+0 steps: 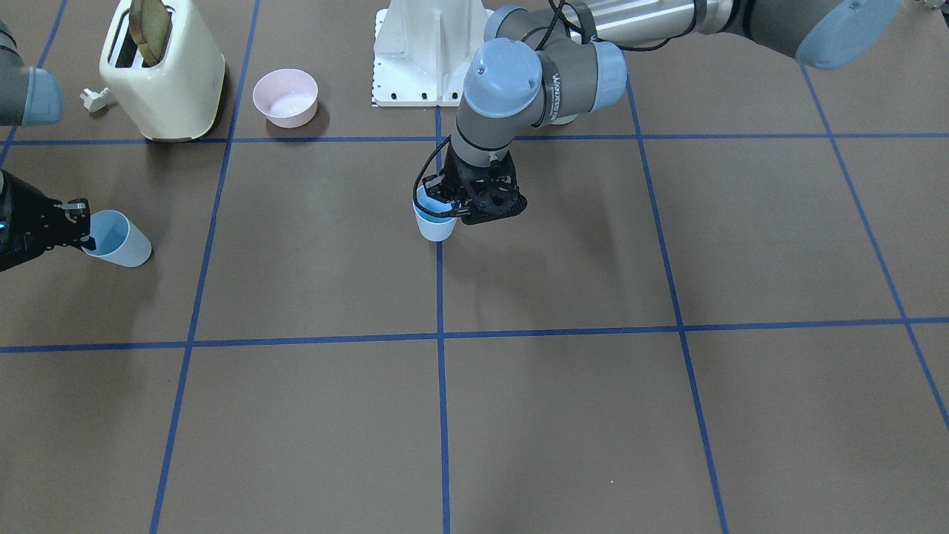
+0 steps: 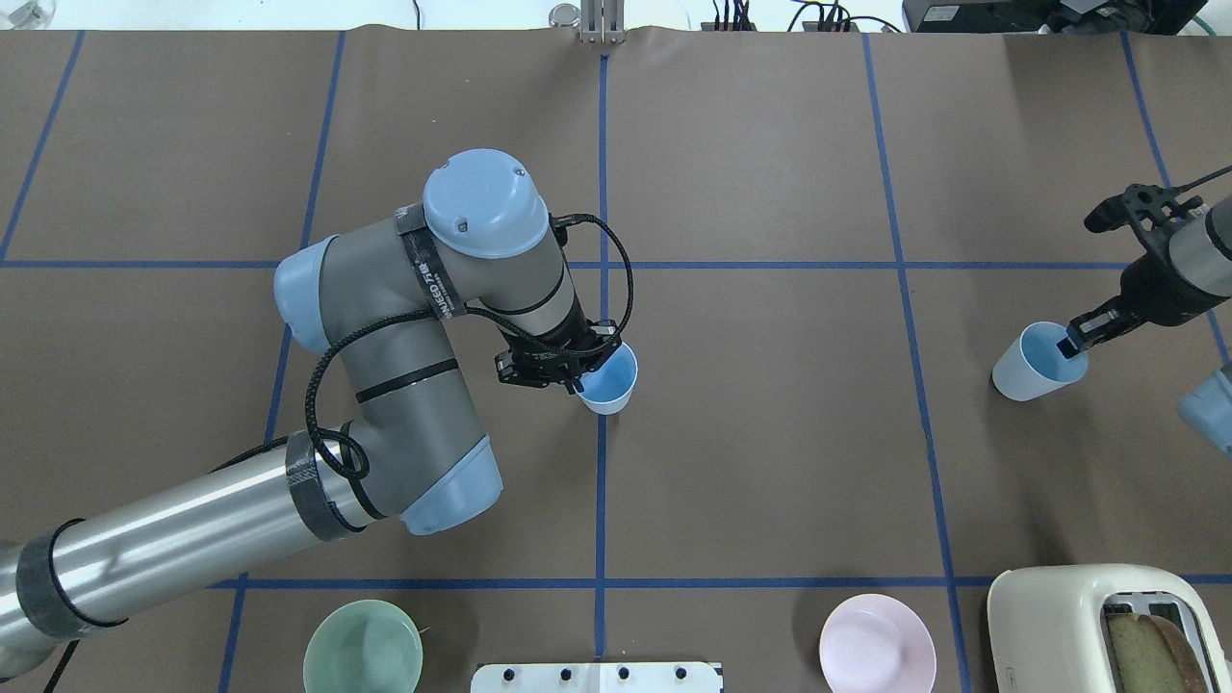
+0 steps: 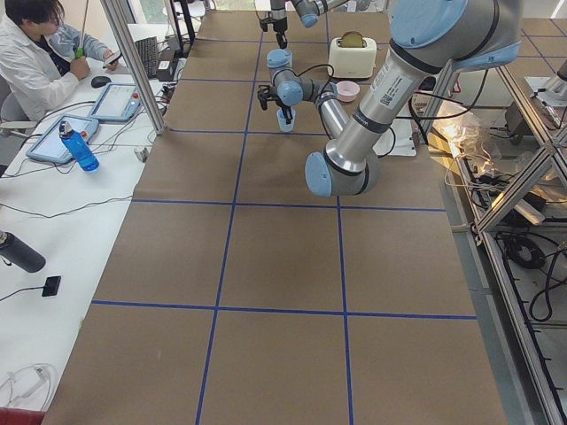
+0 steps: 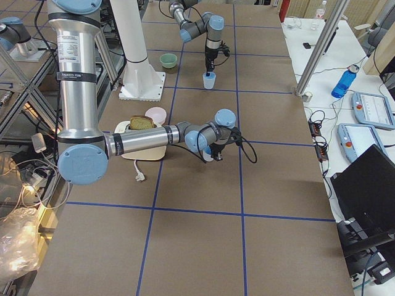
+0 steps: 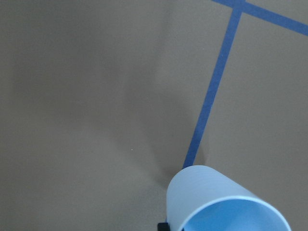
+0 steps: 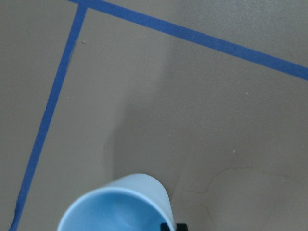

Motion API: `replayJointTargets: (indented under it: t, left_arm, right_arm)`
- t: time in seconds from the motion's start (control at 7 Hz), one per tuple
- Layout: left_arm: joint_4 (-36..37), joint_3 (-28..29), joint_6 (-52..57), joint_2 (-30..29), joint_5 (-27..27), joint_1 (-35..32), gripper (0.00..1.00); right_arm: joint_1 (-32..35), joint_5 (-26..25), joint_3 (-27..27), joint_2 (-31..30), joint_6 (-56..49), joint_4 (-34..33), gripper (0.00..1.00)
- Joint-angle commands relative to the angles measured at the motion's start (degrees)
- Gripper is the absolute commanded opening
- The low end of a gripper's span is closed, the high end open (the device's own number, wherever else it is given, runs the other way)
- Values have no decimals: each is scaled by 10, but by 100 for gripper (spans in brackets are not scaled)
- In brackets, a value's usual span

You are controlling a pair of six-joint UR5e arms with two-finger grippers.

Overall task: Stack blue cups with both arms
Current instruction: 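Hold the cup at center with the left gripper while the right lifts its cup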

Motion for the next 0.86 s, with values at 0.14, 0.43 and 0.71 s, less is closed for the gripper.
replayJointTargets:
  t: [0.14,0.43,0.71]
  left_arm:
    - [-1,23,1,-14,1,0,0]
    - [-2,29,7,-14,5,-1,0]
    - [-28,45,7,-15,13,-1,0]
  right_arm:
    - [11,7,31,13,-1,-37,0]
    - [20,10,67,71,-1,-138,0]
    - [25,10,88,132,0,-226,0]
